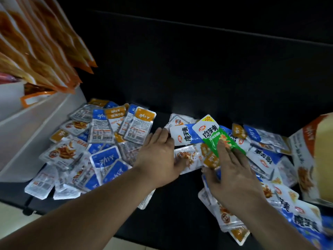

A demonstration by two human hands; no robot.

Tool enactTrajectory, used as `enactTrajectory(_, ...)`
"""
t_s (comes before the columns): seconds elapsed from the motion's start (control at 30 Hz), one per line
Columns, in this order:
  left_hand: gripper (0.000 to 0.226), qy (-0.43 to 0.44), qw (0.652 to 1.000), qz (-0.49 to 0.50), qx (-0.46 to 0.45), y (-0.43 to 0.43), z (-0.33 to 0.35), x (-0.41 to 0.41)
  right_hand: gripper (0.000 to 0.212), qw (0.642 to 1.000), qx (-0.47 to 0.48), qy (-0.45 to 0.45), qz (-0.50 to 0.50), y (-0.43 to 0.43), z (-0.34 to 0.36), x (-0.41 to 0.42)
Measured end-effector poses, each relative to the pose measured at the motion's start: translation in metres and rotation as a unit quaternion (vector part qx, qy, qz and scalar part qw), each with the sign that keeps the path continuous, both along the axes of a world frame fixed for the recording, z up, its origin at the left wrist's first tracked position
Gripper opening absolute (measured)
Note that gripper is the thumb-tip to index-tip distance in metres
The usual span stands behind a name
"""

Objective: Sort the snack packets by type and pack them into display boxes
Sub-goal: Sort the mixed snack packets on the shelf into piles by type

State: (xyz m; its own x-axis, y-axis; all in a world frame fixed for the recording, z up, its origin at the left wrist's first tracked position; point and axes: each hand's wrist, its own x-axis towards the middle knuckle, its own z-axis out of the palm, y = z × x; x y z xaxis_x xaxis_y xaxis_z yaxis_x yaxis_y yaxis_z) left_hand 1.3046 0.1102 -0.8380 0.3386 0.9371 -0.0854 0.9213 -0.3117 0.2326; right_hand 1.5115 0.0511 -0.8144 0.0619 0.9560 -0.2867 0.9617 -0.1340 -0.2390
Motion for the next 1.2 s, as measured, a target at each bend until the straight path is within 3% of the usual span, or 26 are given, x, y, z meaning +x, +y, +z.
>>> enactTrajectory(0.1,0.117,0.019,1.0,0.012,-0.004,0.005,0.001,0.006,0.096,1.0,-0.001,0.016,0.001,-0.002,-0.004,0.013)
enactTrajectory(0.17,0.121,0.029,0.999,-0.018,-0.028,0.004,0.001,0.01,0.099,1.0,0.011,0.009,0.013,-0.002,-0.006,0.019)
enactTrajectory(0.27,0.106,-0.001,0.997,-0.051,-0.059,-0.008,-0.01,0.018,0.102,1.0,0.024,-0.007,0.016,0.002,-0.004,0.025)
enactTrajectory(0.43,0.072,-0.087,0.994,-0.033,0.059,-0.045,-0.031,0.018,0.096,0.999,0.028,-0.03,0.024,0.002,0.002,0.029)
enactTrajectory(0.53,0.061,-0.141,0.989,-0.017,0.048,-0.056,-0.035,0.019,0.092,0.998,0.037,-0.029,0.041,0.0,-0.002,0.032)
enactTrajectory(0.67,0.025,-0.187,0.981,0.014,0.044,-0.058,-0.022,0.018,0.082,0.996,0.063,-0.042,0.043,-0.001,-0.005,0.03)
enactTrajectory(0.73,0.026,-0.214,0.976,0.03,0.037,-0.062,-0.006,0.014,0.079,0.996,0.071,-0.043,0.036,0.0,-0.001,0.028)
enactTrajectory(0.8,0.033,-0.252,0.966,0.064,-0.014,-0.066,0.007,0.006,0.072,0.997,0.02,-0.062,0.043,0.003,0.005,0.023)
enactTrajectory(0.87,0.027,-0.309,0.938,0.136,-0.086,-0.066,0.01,-0.005,0.067,0.995,-0.032,-0.085,0.039,0.007,0.01,0.016)
enactTrajectory(0.97,0.021,-0.359,0.905,0.192,-0.124,-0.066,0.013,-0.012,0.053,0.993,-0.038,-0.107,0.012,0.011,0.014,0.006)
enactTrajectory(1.1,0.02,-0.386,0.885,0.211,-0.154,-0.072,0.017,-0.004,0.032,0.992,0.025,-0.123,0.02,0.005,-0.001,0.003)
enactTrajectory(1.2,0.012,-0.399,0.873,0.226,-0.165,-0.073,0.019,0.001,0.017,0.979,0.186,-0.085,0.021,-0.006,-0.014,0.01)
